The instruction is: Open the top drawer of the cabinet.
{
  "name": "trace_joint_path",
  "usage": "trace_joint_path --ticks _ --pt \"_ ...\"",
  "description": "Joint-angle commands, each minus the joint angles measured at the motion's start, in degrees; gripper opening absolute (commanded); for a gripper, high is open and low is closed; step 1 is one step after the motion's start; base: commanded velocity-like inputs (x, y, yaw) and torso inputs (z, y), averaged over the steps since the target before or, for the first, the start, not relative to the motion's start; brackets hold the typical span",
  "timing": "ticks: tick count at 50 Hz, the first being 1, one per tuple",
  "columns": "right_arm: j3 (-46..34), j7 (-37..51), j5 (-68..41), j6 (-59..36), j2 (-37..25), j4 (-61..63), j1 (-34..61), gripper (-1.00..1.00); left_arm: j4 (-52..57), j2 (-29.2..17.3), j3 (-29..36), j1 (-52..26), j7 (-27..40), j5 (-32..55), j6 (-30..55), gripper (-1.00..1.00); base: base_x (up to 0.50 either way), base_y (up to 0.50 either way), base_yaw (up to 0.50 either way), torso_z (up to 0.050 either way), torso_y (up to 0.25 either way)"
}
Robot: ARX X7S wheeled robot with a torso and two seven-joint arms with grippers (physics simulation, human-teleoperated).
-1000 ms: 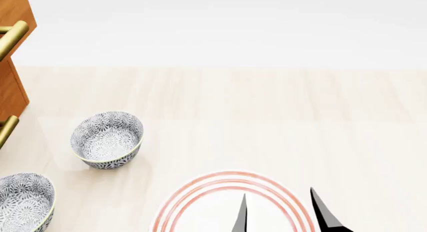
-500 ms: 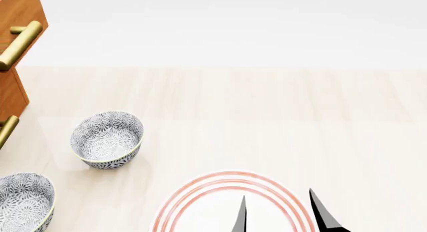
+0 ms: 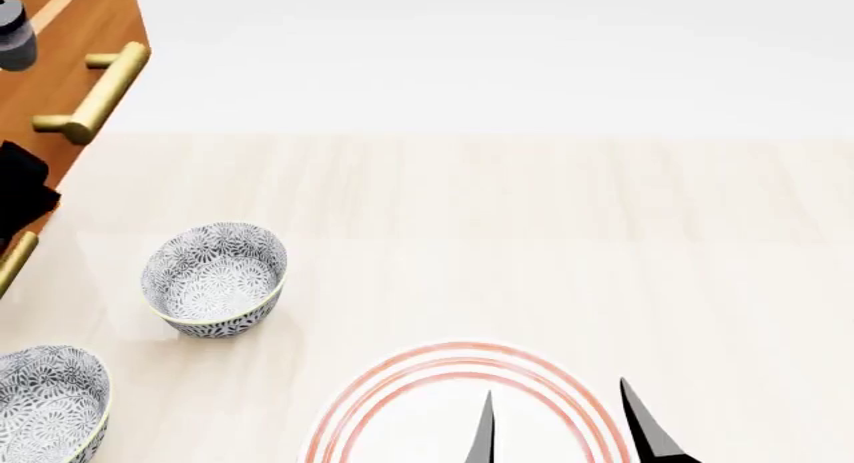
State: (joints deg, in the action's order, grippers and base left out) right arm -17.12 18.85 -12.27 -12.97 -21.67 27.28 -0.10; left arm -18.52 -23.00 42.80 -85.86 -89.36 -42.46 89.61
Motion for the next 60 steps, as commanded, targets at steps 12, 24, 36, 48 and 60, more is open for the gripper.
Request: trace_joint_path --ticks 12,24,36,48,60 --pt "0.0 0.3 -0.3 0.0 -0.4 0.2 0.1 1.0 3.7 2.2 -0.1 0.6 -0.6 5.3 0.4 1.0 0.0 0.0 0.0 0.0 0.0" --pt "-0.1 0.4 -0.4 0.7 -0.4 -0.3 0.0 1.0 5.0 3.8 -0.8 1.0 -0.6 6.7 0.4 1.0 0.0 0.0 0.0 0.0 0.0" --pt "-0.3 0.5 -0.5 0.7 -0.6 -0.3 -0.1 1.0 6.7 4.7 -1.3 1.5 -0.6 8.8 0.4 1.0 0.0 0.0 0.0 0.0 0.0" --pt "-0.4 0.6 -0.6 0.9 -0.7 -0.4 -0.2 1.0 8.0 5.9 -2.2 1.9 -0.6 10.0 0.4 1.0 0.0 0.0 0.0 0.0 0.0" --pt "-0.6 0.7 -0.6 1.3 -0.8 -0.6 -0.2 1.0 11.1 4.7 -4.5 1.6 -0.6 9.2 0.4 1.0 0.0 0.0 -0.01 0.0 0.0"
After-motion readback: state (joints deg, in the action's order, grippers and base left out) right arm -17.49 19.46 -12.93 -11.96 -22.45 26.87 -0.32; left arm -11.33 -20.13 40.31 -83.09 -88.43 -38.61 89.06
